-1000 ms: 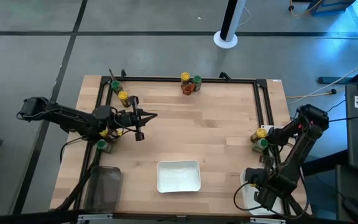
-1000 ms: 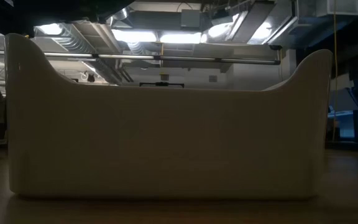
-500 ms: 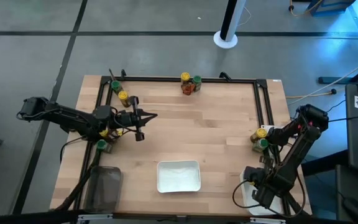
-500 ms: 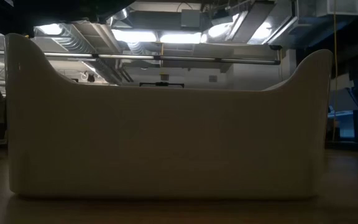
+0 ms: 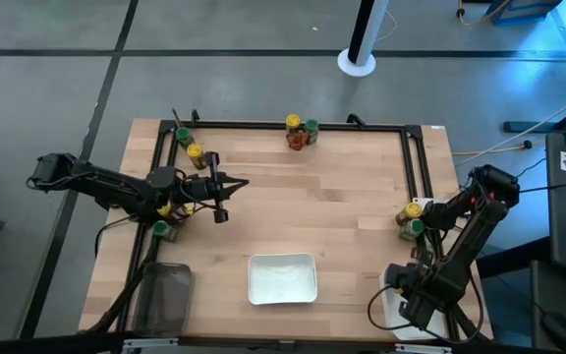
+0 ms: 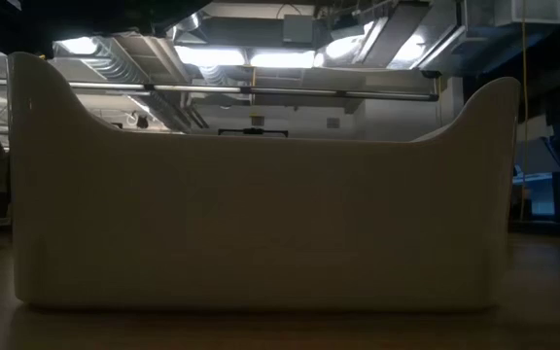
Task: Sort spices by type
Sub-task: Put the bottom right brown seasoning bag into the right white bin, then put the top left yellow seasoning bottle into the left white bin
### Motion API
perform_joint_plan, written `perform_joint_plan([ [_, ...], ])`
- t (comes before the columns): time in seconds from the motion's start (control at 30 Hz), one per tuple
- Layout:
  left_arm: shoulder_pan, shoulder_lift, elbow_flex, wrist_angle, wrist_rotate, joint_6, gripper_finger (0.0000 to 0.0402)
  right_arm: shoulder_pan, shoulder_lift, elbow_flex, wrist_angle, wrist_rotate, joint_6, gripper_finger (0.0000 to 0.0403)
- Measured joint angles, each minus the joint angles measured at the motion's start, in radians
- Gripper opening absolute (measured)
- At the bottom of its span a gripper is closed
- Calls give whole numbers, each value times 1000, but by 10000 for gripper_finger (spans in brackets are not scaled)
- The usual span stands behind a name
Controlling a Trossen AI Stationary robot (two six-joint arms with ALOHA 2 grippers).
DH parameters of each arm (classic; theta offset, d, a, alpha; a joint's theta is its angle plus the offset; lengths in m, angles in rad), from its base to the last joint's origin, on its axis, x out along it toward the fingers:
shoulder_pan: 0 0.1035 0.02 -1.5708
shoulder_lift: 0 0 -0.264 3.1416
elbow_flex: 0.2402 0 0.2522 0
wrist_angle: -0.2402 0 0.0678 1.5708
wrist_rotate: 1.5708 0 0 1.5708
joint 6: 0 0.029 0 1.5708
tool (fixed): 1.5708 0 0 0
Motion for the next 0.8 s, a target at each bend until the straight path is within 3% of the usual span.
perform_joint_plan([
  [0.4,0,0,0,5,0,0,4,-26,-13,248,-262,11,53,189],
  [0.63,0,0,0,5,0,0,4,-105,-13,393,-401,274,45,189],
  [0.8,0,0,0,4,0,0,4,-141,-14,416,-406,501,-39,189],
])
